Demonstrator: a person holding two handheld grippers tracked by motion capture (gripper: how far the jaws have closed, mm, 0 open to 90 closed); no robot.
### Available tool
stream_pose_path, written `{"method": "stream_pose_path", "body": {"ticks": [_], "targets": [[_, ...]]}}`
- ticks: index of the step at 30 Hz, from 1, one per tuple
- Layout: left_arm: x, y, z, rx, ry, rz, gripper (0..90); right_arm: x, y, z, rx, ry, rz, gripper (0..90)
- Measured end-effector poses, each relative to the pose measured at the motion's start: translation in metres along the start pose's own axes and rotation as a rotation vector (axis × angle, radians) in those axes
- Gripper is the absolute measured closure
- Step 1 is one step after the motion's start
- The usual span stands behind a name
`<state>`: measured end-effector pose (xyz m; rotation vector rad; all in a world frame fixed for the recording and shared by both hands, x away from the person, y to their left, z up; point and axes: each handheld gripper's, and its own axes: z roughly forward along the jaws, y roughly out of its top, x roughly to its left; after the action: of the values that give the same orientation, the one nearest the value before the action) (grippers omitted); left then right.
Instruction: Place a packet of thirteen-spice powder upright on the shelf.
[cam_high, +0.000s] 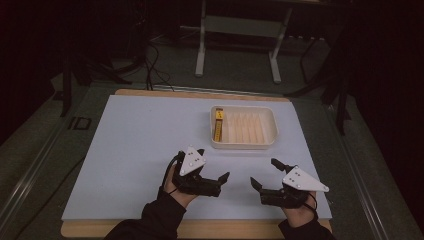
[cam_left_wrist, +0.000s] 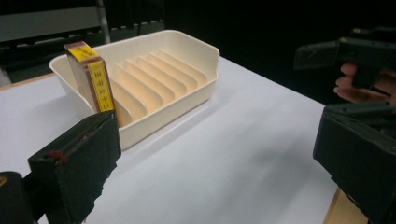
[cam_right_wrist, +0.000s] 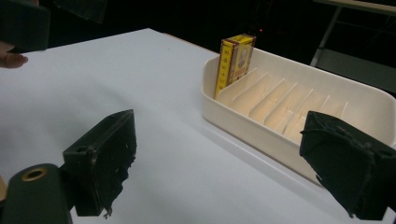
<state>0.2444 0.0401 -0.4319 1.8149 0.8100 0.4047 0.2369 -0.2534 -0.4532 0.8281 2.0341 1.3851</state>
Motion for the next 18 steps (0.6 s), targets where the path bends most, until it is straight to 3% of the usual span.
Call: {"method": "stream_pose_path", "body": {"ticks": [4,9,14,18], "targets": [[0.001,-0.008,-0.003,-0.01,-0.013,0.006,1.8,0.0,0.0,0.0,0.001,0.002,0.002,10.9],[0.007,-0.021,-0.004,0.015,-0.016,-0.017,1.8,0.0,-0.001,0.001,0.003,0.005,0.003,10.9],[0.011,-0.032,-0.006,0.041,-0.014,-0.006,1.8,0.0,-0.001,0.002,0.006,0.009,0.0,10.9],[0.016,-0.04,-0.007,0.023,-0.032,-0.003,1.8,0.0,-0.001,0.002,0.008,0.011,-0.002,10.9]]}}
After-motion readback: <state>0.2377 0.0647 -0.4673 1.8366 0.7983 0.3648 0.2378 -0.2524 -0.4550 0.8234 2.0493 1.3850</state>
